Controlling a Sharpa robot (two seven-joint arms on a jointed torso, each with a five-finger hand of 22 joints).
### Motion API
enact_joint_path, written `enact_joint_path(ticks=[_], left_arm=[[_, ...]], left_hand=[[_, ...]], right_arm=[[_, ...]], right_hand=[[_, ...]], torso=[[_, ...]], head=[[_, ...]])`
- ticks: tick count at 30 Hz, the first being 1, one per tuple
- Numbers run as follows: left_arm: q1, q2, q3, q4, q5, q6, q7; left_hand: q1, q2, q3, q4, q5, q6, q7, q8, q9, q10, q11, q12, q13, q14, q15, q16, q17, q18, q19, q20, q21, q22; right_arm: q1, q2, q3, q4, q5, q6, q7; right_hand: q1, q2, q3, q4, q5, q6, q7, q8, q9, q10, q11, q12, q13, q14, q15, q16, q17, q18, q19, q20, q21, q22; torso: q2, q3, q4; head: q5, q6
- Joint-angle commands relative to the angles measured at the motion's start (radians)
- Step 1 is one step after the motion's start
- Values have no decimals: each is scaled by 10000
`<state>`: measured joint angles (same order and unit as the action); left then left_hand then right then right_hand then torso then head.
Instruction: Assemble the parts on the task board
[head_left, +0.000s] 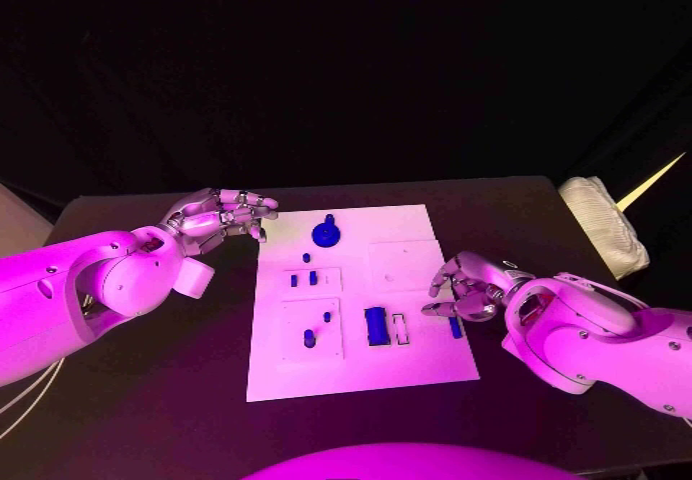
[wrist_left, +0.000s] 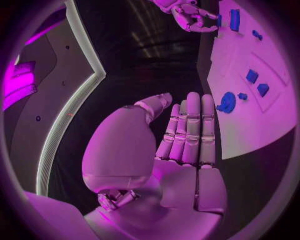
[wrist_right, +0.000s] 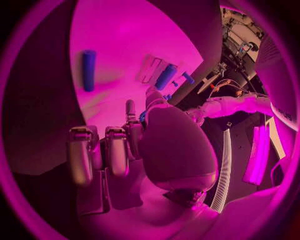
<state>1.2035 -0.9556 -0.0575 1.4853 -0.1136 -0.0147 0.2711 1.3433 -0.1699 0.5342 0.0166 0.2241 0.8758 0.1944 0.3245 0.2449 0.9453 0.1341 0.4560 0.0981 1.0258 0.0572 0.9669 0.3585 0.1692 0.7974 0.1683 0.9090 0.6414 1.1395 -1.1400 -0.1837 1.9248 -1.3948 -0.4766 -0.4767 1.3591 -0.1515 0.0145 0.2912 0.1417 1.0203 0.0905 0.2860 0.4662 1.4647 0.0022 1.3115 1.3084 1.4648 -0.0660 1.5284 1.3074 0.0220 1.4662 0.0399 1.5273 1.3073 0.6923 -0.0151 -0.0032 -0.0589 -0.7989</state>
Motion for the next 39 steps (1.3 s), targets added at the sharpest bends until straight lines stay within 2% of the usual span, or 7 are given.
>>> enact_joint_path(ticks=[1,9,15,20,28,32,39], left_arm=[[3,16,6,56,264,41,89],[-4,48,5,63,434,79,125],[-20,64,5,43,430,95,127],[-28,59,5,46,419,104,120],[-31,32,5,61,323,123,109],[-32,32,5,53,284,136,108],[-34,25,5,49,260,149,105]], left_hand=[[-35,88,10,37,15,-72,9,7,-15,-54,-10,-21,-9,-41,51,-62,17,137,67,-30,-60,-9],[-41,83,6,40,12,-71,7,10,-14,-51,-10,-18,-8,-41,52,-61,18,136,69,-29,-63,-11],[-39,82,6,40,11,-71,6,11,-14,-49,-12,-15,-7,-40,51,-60,20,136,71,-29,-66,-13],[-39,82,6,40,11,-71,6,11,-14,-49,-12,-15,-7,-40,51,-60,20,136,71,-29,-66,-13],[-39,82,6,40,11,-71,6,11,-14,-49,-12,-15,-7,-40,51,-60,20,136,71,-29,-66,-13],[-39,82,6,40,11,-71,6,11,-14,-49,-12,-15,-7,-40,51,-60,20,136,71,-29,-66,-13],[-23,89,16,35,11,-70,2,17,-14,-47,-16,-9,-6,-42,48,-59,23,138,76,-30,-73,-18]], right_arm=[[33,-364,-16,22,208,-53,35],[-25,-1037,-68,67,-218,-13,-54],[-141,-1164,-100,118,-394,64,-173],[-293,-1074,-114,72,-242,176,-225],[-637,-689,-124,-115,-230,-6,-228],[-757,-484,-125,-199,-295,-67,-238],[-940,-225,-125,-344,-481,59,-266]], right_hand=[[-156,-25,55,14,36,-31,2,-58,-18,106,83,-44,1096,861,89,-55,1755,-129,919,51,-20,2512],[-261,-23,82,14,39,74,-18,-33,-15,142,75,52,1156,873,91,-27,1807,-147,945,69,75,2538],[-365,-52,107,18,33,207,-55,9,-5,146,46,57,1163,876,73,-21,1816,-149,949,72,89,2541],[-773,-48,104,33,-185,310,-92,21,-11,151,18,58,1172,877,48,-21,1820,-151,952,61,97,2543],[-754,-14,161,8,-276,364,-118,37,-7,167,-4,88,1192,884,33,-4,1850,-157,960,51,128,2552],[-530,57,320,-16,-426,419,-143,39,-13,179,-31,101,1205,886,8,0,1860,-163,969,28,160,2560],[295,99,695,-115,-619,539,-198,30,-44,185,-83,91,1215,894,-37,18,1897,-170,978,-12,193,2569]], torso=[[-3,-1,-36],[-11,47,-29],[-31,55,-57],[-17,37,-32],[-17,24,-24],[-23,38,-47],[-24,35,-32]], head=[[-127,31],[-350,94],[-342,92],[-318,79],[-367,58],[-342,58],[-342,44]])
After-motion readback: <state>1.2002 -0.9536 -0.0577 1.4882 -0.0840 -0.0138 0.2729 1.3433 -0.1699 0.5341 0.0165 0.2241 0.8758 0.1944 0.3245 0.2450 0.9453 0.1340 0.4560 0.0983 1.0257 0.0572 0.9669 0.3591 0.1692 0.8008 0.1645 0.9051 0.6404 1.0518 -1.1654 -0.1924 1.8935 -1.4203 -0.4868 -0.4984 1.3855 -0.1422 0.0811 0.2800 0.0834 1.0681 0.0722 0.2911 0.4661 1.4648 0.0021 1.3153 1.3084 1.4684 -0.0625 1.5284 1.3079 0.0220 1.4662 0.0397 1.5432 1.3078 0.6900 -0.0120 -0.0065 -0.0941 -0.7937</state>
